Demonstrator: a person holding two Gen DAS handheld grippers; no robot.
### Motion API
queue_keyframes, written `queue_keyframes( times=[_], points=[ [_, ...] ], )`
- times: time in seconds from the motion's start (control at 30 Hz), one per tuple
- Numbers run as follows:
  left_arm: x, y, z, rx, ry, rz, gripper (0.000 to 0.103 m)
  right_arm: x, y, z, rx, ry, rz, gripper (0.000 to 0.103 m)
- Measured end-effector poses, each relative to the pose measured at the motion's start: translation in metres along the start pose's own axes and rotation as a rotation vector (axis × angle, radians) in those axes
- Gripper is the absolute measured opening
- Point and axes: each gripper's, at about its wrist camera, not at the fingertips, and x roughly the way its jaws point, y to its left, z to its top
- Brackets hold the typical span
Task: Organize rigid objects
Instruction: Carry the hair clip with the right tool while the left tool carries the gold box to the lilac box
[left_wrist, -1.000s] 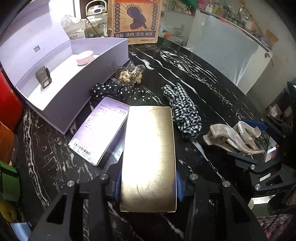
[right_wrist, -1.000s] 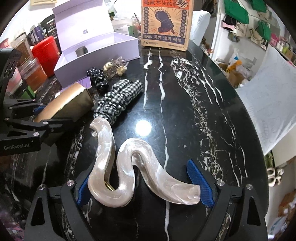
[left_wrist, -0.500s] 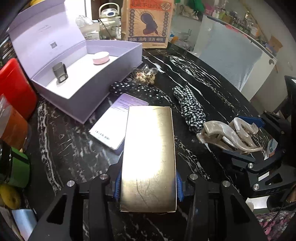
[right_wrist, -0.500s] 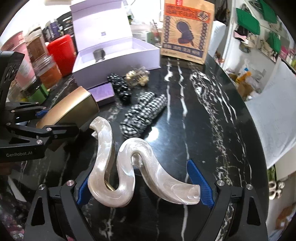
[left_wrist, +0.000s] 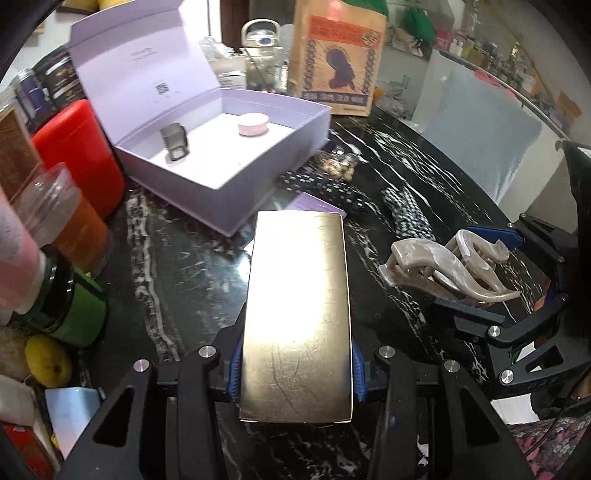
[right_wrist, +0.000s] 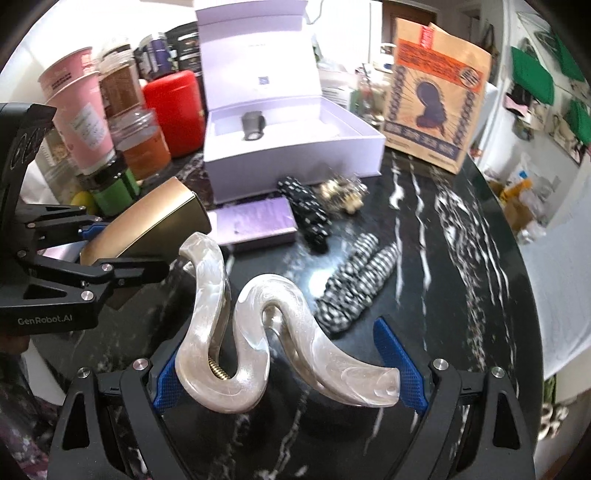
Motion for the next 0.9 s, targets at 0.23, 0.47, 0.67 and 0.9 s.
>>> queue_keyframes(
  times=[0.23, 0.47, 0.67, 0.9],
  points=[
    [-0.008, 0.014, 0.003, -0.022, -0.025, 0.017, 0.044, 0.002, 0.010, 0.017, -0.044, -0.019, 0.017, 0.092],
    [-0.012, 0.021, 0.012, -0.013, -0.042, 0.024, 0.044, 0.000, 0.017, 0.032, -0.079, -0.040, 0.022, 0.092],
    [-0.017, 0.029, 0.027, -0.022, -0.069, 0.037, 0.044, -0.002, 0.018, 0.050, -0.096, -0.072, 0.030, 0.092],
    [-0.022, 0.038, 0.047, 0.008, -0.109, 0.053, 0.044, -0.004, 0.013, 0.072, -0.108, -0.113, 0.022, 0.092]
  ],
)
